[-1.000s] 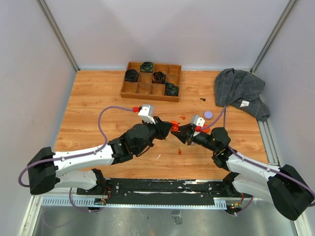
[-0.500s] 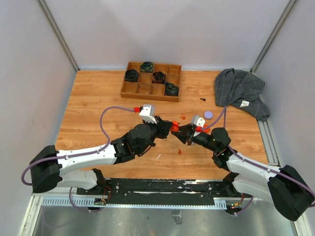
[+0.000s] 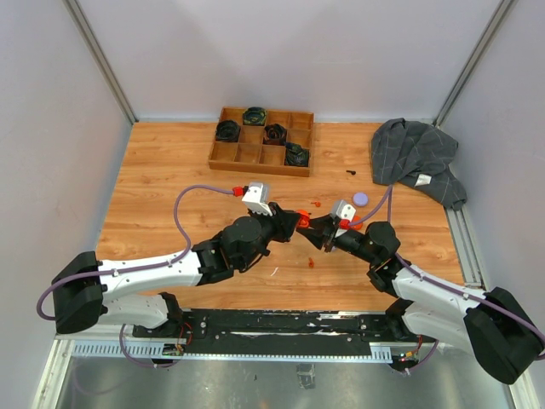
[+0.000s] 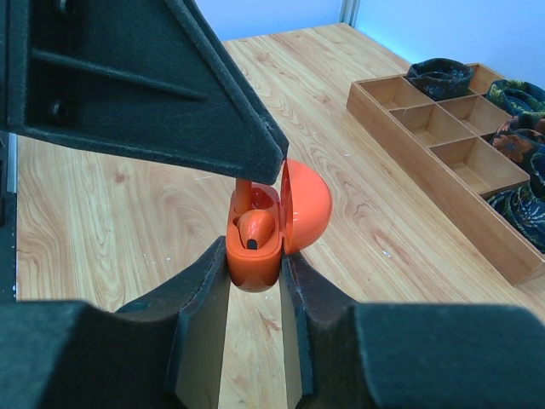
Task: Insert the wireless bluetooth earbuds into the charging case
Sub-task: Place the earbud in the charging case.
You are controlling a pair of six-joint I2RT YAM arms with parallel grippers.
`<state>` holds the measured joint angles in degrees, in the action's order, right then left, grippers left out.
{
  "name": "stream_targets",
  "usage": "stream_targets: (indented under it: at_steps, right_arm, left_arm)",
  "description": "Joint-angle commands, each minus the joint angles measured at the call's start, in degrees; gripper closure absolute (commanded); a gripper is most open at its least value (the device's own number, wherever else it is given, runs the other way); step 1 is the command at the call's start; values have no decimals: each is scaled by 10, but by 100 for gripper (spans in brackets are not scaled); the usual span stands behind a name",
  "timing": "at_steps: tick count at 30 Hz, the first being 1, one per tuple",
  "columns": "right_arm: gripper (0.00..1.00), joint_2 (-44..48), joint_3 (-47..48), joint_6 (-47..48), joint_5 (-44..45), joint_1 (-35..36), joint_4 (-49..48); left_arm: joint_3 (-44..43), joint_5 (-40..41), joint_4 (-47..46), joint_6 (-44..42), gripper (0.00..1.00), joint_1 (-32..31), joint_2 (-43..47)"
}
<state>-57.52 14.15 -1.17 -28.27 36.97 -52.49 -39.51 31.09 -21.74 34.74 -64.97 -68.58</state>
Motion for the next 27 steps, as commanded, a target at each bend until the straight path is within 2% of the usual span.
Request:
stream_targets:
  at_steps: [1,8,18,21,23,27]
  right_arm:
    - [94,11,-7,6,9,-2,-26]
    - [94,15,-7,9,11,-3,-24]
    - [94,12,-5,8,6,-2,-22]
    - [94,11,-4,8,-1,-2,-21]
    - [94,10,-3,6,-7,-2,-21]
    - [94,6,1,3,-24,-2,-22]
  left_arm:
    - [5,7,-15,3,78,-11,-2]
    - [-3,-6,1,-3,49,-10,9]
    - [-38,-25,95,-28,32,-4,70]
    - [-45,-93,122,-28,26,26,86]
    - [-46,-182,131,-22,24,63,91]
    - [-51,-304,140,-26,22,120,88]
